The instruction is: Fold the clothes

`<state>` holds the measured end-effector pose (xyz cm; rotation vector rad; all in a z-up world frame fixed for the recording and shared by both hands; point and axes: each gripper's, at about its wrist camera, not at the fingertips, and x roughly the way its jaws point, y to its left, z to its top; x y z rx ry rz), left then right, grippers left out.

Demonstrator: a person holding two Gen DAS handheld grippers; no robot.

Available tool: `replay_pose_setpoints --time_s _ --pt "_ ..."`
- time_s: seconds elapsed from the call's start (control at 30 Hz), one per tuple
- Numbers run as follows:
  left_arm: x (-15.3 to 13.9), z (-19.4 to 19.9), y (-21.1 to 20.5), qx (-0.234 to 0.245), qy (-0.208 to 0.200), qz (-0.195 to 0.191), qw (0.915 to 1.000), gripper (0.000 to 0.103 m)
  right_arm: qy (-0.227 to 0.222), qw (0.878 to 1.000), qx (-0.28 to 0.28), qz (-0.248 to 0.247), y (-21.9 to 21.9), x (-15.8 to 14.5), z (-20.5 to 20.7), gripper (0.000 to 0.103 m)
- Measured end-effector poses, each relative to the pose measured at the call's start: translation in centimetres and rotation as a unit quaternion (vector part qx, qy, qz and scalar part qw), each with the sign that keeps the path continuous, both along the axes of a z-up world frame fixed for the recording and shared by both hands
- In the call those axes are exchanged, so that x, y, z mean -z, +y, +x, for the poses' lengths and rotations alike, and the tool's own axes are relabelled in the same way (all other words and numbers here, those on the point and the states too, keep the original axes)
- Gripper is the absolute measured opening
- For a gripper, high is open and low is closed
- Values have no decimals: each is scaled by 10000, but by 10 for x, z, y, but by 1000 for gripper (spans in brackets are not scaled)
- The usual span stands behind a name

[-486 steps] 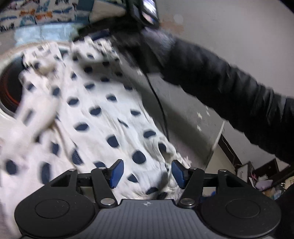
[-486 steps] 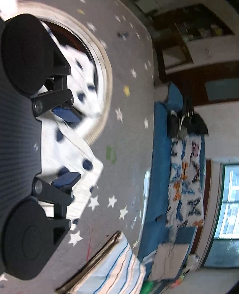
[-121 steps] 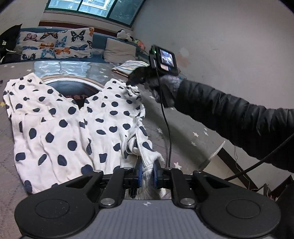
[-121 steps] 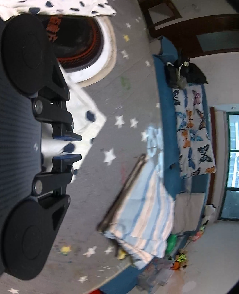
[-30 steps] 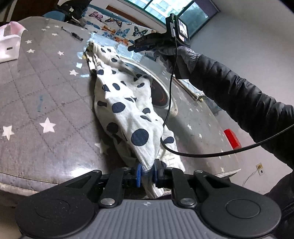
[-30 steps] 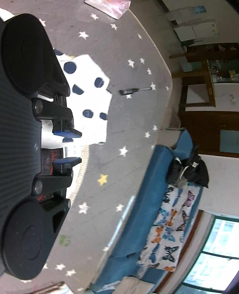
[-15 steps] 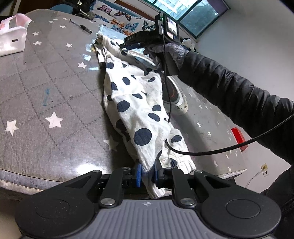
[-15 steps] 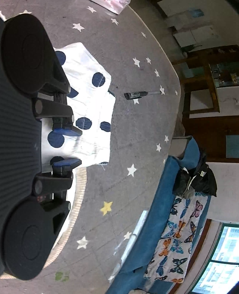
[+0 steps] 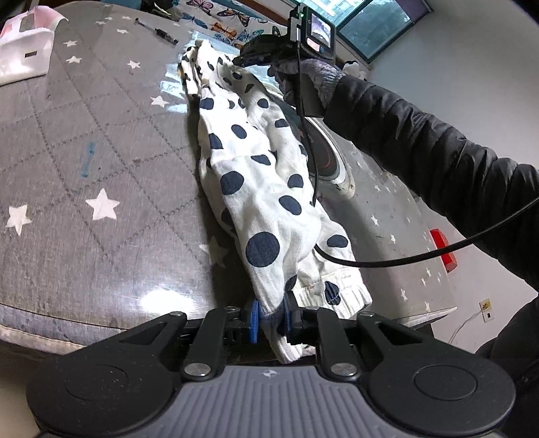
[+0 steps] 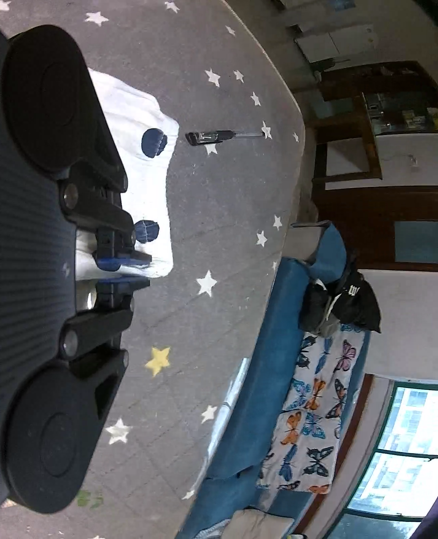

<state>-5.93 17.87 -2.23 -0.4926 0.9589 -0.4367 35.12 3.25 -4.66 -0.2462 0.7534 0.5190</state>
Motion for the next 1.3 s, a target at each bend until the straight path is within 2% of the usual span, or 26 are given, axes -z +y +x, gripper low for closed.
replay_pose_setpoints --time_s 0.13,0.2,0.27,0.37,0.43,0.57,0.73,0.8,1.0,1.17,1.3 --pt "-1 0 1 21 -90 7 10000 17 106 9998 -87 160 -10 -19 -4 19" --pt "-4 -2 2 38 -169 20 9998 21 110 9997 -189 141 -16 -31 -8 27" --pt "-7 -5 3 43 -272 58 9996 29 66 9996 -286 28 -24 -41 -15 32" --pt "-12 -10 6 54 -371 79 9993 38 -21 9990 -394 -204 -35 -51 -31 32" --pt "-15 -15 6 47 -430 124 9990 45 -62 9985 -424 -326 -45 -58 -42 36" --pt "-22 -19 7 10 -549 190 9983 47 -92 9985 -410 -363 -69 -71 -63 37" --pt "-35 -22 10 -139 -743 342 9966 58 -94 9970 -600 -472 -93 -81 -95 39" --pt "-40 -23 11 -232 -837 450 9952 59 -60 9956 -789 -511 -101 -80 -116 42" --pt "-41 -3 8 -503 -863 527 9936 57 261 9875 -1476 -484 -114 -64 -185 42" --pt "-26 28 -2 -554 -637 444 9954 57 587 9762 -2077 -197 -122 -47 -248 42" --pt "-10 47 -13 -425 -429 522 9968 51 693 9703 -2300 -284 -123 -38 -277 42"
